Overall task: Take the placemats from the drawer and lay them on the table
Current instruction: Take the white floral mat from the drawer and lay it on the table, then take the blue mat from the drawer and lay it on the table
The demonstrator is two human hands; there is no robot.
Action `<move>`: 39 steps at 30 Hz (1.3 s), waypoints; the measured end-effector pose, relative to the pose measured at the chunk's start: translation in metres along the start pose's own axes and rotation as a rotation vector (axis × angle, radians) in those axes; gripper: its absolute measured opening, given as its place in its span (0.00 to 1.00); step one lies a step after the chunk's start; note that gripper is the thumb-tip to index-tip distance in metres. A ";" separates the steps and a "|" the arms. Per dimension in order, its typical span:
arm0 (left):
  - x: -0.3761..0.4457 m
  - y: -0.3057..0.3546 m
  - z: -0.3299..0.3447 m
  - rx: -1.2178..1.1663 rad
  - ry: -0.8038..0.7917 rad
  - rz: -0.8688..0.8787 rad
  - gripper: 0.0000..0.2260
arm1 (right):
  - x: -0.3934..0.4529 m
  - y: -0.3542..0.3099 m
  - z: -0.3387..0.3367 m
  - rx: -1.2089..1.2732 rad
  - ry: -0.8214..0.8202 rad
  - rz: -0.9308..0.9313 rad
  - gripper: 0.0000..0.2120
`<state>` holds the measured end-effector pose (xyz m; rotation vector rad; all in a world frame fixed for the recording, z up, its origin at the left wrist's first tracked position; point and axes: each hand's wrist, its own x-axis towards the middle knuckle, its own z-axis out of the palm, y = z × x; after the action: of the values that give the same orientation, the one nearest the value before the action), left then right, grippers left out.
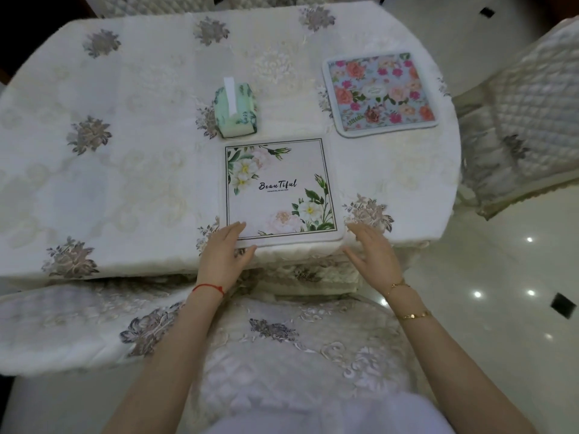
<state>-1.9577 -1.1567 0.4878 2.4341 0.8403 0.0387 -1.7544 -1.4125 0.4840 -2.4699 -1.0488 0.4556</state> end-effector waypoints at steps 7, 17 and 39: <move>-0.033 0.064 -0.003 0.033 0.016 0.187 0.19 | -0.067 0.011 -0.047 0.022 0.139 0.057 0.20; -0.080 0.181 0.036 0.094 -0.021 0.340 0.16 | -0.197 0.096 -0.095 0.051 0.297 0.194 0.18; -0.105 0.506 0.216 0.061 -0.150 0.590 0.13 | -0.383 0.345 -0.233 0.073 0.497 0.558 0.17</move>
<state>-1.7147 -1.6526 0.5821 2.6185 0.0402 0.0502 -1.6963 -1.9692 0.5647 -2.5859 -0.1404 0.0188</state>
